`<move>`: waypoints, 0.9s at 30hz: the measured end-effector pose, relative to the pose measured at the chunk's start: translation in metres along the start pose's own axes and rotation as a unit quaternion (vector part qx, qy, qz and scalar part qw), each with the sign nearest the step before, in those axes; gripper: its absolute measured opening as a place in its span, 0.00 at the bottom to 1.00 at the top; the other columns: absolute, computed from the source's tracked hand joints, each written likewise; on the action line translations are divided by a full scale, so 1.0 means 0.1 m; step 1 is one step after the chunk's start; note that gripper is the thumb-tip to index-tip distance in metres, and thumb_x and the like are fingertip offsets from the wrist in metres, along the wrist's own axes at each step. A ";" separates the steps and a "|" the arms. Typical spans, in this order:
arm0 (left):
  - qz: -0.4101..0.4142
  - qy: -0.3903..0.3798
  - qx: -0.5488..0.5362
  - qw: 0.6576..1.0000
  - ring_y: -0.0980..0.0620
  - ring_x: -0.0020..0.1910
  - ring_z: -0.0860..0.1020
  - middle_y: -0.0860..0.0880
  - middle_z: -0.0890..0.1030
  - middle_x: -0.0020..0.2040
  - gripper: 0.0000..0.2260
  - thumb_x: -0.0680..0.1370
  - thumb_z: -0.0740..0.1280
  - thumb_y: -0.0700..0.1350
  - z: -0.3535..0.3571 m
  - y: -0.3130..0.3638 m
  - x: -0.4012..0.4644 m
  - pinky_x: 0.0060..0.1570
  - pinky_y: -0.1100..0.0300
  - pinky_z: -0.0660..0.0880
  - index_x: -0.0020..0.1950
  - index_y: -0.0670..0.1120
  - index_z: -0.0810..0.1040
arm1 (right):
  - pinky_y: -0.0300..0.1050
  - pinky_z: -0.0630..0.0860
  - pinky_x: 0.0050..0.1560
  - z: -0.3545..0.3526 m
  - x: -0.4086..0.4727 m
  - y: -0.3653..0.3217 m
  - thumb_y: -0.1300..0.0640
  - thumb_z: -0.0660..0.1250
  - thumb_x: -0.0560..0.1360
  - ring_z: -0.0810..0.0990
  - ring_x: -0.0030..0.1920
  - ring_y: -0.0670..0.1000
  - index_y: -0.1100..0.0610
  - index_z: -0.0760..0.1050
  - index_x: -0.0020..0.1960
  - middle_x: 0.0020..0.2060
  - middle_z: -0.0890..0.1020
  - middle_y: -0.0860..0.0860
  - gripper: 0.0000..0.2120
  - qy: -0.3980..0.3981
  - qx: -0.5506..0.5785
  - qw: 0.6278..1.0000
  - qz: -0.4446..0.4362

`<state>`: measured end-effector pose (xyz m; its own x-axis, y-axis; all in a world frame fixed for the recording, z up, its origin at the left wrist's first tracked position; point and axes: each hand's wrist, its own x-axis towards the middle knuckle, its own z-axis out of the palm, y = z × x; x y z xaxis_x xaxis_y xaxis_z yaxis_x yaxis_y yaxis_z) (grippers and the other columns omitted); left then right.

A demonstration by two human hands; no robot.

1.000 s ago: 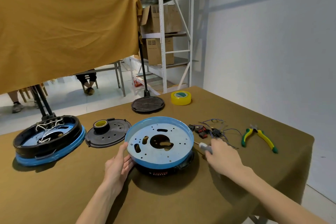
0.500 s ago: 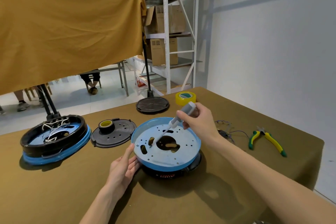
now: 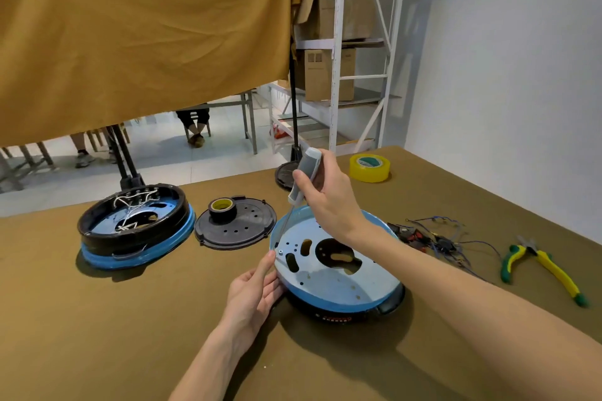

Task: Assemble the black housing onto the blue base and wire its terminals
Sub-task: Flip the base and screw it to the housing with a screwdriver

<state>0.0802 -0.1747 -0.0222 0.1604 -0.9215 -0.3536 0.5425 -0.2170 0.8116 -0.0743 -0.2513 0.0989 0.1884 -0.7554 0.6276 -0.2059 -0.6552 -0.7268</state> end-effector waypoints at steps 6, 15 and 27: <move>-0.005 0.014 -0.008 1.000 0.45 0.55 0.86 0.39 0.85 0.58 0.40 0.72 0.80 0.50 0.03 0.01 -0.01 0.49 0.53 0.85 0.77 0.37 0.66 | 0.33 0.76 0.40 0.06 0.05 0.08 0.56 0.68 0.83 0.81 0.42 0.41 0.60 0.70 0.64 0.45 0.81 0.50 0.14 -0.019 -0.026 0.999 -0.015; -0.005 0.025 -0.009 1.000 0.42 0.62 0.82 0.38 0.80 0.66 0.44 0.71 0.80 0.51 0.05 0.02 0.00 0.62 0.46 0.80 0.80 0.40 0.61 | 0.36 0.79 0.42 0.04 0.06 0.10 0.54 0.67 0.83 0.82 0.46 0.45 0.56 0.69 0.64 0.48 0.81 0.50 0.13 -0.021 -0.018 0.999 -0.022; -0.002 0.030 -0.012 0.999 0.43 0.60 0.83 0.38 0.82 0.64 0.43 0.70 0.80 0.51 0.06 0.02 0.00 0.58 0.48 0.82 0.79 0.40 0.63 | 0.34 0.77 0.41 0.00 0.07 0.12 0.55 0.68 0.82 0.81 0.44 0.40 0.55 0.69 0.62 0.47 0.80 0.48 0.12 -0.024 -0.007 1.000 -0.013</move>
<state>0.0760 -0.1771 -0.0179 0.2061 -0.8997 -0.3849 0.5630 -0.2127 0.7986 -0.0750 -0.2644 0.0943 0.2392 -0.7371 0.6320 -0.2144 -0.6750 -0.7060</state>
